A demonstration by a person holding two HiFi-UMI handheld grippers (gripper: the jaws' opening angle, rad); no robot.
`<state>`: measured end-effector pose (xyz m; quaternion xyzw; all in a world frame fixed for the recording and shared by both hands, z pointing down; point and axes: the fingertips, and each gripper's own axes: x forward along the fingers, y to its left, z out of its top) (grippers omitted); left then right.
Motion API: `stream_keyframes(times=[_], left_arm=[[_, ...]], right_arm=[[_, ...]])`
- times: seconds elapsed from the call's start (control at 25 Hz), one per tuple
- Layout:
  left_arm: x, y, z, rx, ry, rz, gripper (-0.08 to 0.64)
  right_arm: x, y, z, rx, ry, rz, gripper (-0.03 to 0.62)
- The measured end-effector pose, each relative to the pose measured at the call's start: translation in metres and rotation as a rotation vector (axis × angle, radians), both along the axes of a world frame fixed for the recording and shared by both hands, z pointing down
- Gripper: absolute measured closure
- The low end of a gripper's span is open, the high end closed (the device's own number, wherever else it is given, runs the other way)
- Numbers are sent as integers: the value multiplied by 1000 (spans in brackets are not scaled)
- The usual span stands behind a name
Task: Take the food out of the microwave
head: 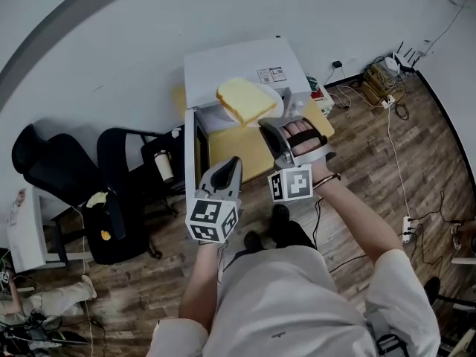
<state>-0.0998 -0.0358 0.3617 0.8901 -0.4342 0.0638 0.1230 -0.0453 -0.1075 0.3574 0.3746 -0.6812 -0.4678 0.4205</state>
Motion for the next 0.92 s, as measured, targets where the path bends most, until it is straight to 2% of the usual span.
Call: stream_keyframes(times=[0.08,0.28,0.92], left_arm=[[0,0,0,-2,0,1,549],[1,-3,1,-2,4,-1,549],[4,0,1,3,-2,10,549]], right_arm=[[0,-1,2,-7,-8,-1,580],[2,0,-16,-15,44,24,580],[-1,4,-14,15,53,15,580]])
